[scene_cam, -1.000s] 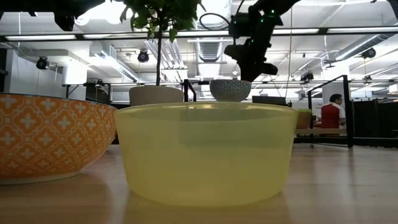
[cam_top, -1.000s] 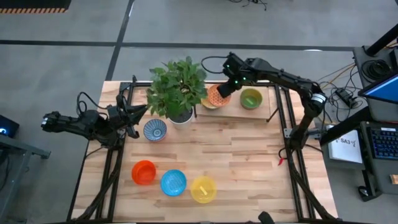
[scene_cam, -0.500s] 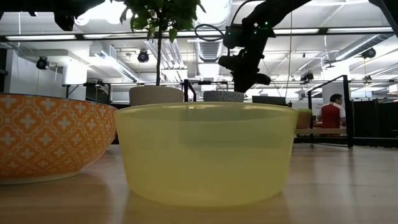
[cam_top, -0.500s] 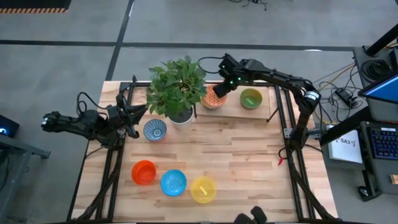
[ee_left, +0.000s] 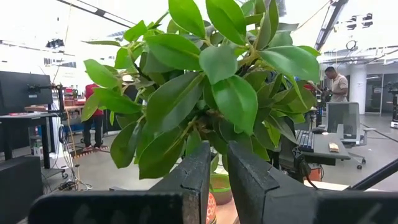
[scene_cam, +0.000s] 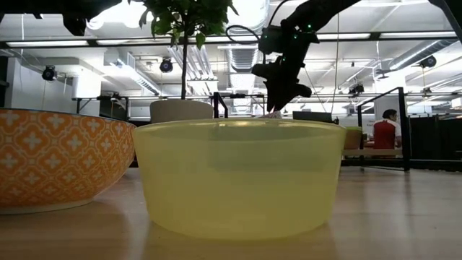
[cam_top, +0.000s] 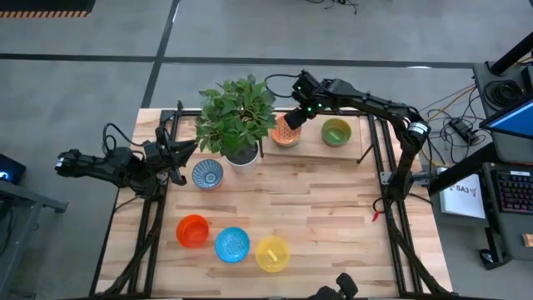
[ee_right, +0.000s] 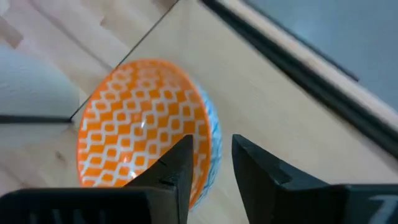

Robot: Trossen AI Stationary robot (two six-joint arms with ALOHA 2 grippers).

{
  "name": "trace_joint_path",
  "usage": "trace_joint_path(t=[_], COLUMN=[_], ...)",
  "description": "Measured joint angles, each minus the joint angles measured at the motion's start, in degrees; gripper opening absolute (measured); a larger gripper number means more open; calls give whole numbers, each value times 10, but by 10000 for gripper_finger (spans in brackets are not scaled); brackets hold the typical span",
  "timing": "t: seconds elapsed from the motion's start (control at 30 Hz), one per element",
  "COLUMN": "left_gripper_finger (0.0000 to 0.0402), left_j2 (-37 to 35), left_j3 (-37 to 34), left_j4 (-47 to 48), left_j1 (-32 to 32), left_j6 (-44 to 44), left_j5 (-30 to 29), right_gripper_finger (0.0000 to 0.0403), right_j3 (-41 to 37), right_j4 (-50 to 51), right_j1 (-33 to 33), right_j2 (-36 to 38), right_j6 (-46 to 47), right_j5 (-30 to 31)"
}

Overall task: Place and stack bowls onto a shelf
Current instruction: Stack the orange patterned bowl on the yellow patterned bowl on the shelf

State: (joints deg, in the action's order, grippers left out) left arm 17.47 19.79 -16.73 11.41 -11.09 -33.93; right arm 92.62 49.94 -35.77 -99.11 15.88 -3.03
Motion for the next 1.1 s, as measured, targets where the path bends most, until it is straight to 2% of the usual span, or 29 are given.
trace_joint_path(t=[0.13,0.4,0.67,0.83,1.1], left_gripper_finger=[38,38,38,38,38], left_j2=[0,0,0,0,0], left_j3=[0,0,0,0,0], left_j4=[0,0,0,0,0], left_j1=[0,0,0,0,0], left_j6=[0,-3,-3,-3,-5], left_j5=[0,0,0,0,0], right_gripper_finger=[88,15,9,9,9], right_j3=[0,-18,-41,-39,-68], right_j4=[-23,-50,-60,-65,-59], right_j1=[0,0,0,3,42], right_j2=[1,-1,-1,31,52], right_j6=[-4,-10,-15,-20,-23], right_j5=[16,17,21,31,31])
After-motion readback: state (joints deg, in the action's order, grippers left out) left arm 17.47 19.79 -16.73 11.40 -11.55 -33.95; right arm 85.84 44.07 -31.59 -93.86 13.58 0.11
